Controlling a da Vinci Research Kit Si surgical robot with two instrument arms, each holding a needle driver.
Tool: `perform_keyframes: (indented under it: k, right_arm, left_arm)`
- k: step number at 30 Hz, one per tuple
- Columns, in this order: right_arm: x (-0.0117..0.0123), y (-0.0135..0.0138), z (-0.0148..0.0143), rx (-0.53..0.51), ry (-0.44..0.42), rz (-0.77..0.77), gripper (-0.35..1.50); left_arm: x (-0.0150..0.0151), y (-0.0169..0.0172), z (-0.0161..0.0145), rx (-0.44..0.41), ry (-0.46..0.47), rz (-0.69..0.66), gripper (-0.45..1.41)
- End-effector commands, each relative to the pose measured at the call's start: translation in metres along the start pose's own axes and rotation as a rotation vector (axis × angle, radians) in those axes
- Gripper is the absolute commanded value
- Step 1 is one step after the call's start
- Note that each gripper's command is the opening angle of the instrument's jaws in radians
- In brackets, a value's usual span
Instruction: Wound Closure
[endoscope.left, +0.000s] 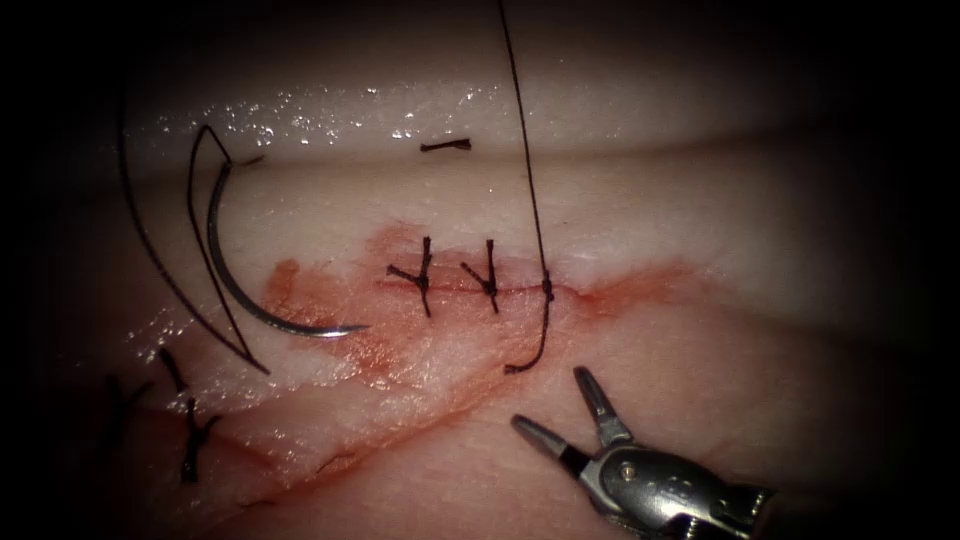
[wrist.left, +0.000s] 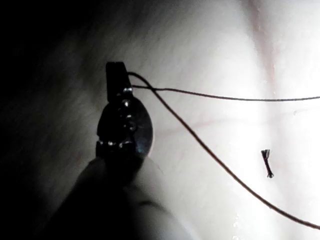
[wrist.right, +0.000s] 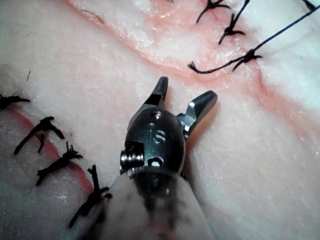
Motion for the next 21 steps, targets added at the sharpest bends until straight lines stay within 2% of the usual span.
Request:
perform_keyframes:
  k: [1, 3, 5, 6, 9, 12, 16, 21]
  right_arm:
    - [0.0009, -0.0007, 0.0004, -0.015, -0.012, 0.011, 1.28]
    - [0.0034, -0.0004, 0.0000, -0.019, -0.038, 0.047, 1.25]
    - [0.0046, -0.0003, 0.0000, -0.016, -0.048, 0.055, 1.11]
    - [0.0060, 0.0001, 0.0003, -0.015, -0.060, 0.065, 1.04]
    - [0.0072, 0.0011, 0.0015, -0.017, -0.074, 0.086, 1.11]
    - [0.0068, 0.0027, 0.0035, -0.022, -0.071, 0.119, 1.28]
    - [0.0062, 0.0047, 0.0062, -0.030, -0.063, 0.145, 1.30]
    - [0.0062, 0.0059, 0.0078, -0.029, -0.062, 0.150, 1.25]
  left_arm:
    - [0.0010, 0.0003, 0.0006, -0.015, 0.018, -0.009, -0.45]
    - [0.0037, 0.0025, 0.0002, -0.045, 0.056, -0.025, -0.45]
    - [0.0047, 0.0036, 0.0001, -0.054, 0.068, -0.028, -0.45]
    - [0.0059, 0.0047, 0.0000, -0.065, 0.084, -0.031, -0.45]
    - [0.0077, 0.0064, -0.0003, -0.081, 0.105, -0.036, -0.45]
    - [0.0096, 0.0077, -0.0006, -0.093, 0.122, -0.050, -0.45]
    - [0.0122, 0.0102, -0.0010, -0.108, 0.142, -0.053, -0.45]
    - [0.0143, 0.0123, -0.0014, -0.129, 0.141, -0.045, -0.45]
